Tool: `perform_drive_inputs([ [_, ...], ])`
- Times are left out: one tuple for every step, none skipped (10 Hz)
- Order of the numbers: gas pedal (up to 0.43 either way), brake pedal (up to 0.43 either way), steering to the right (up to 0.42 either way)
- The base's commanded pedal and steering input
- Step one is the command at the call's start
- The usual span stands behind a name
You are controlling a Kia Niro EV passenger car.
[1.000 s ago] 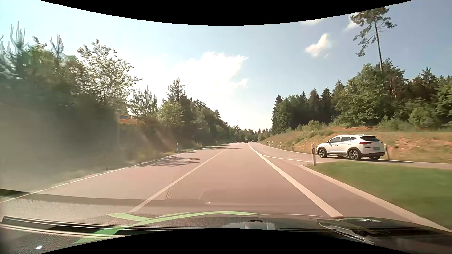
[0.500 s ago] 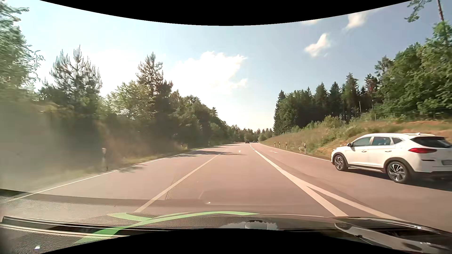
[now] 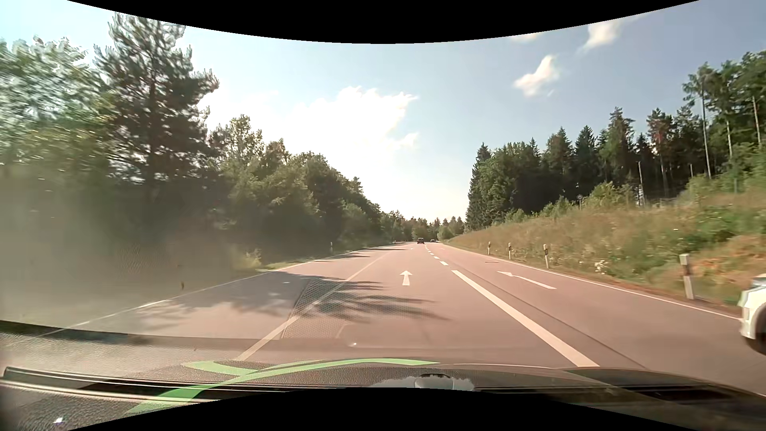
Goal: Follow the waypoints while adhering to traffic rules and regulations
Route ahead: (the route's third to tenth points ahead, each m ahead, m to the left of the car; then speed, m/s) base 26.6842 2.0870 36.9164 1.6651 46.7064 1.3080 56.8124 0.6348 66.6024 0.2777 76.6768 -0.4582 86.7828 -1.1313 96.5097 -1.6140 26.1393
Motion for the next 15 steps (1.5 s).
perform_drive_inputs([
  [0.378,0.0,0.004],
  [0.37,0.0,0.005],
  [0.37,0.0,0.006],
  [0.35,0.0,0.006],
  [0.339,0.0,0.006],
  [0.339,0.0,0.006],
  [0.35,0.0,0.006],
  [0.35,0.0,0.005],
  [0.358,0.0,0.005],
  [0.37,0.0,0.005],
  [0.378,0.0,0.005],
  [0.378,0.0,0.005],
  [0.378,0.0,0.005],
  [0.378,0.0,0.005],
  [0.378,0.0,0.005],
])
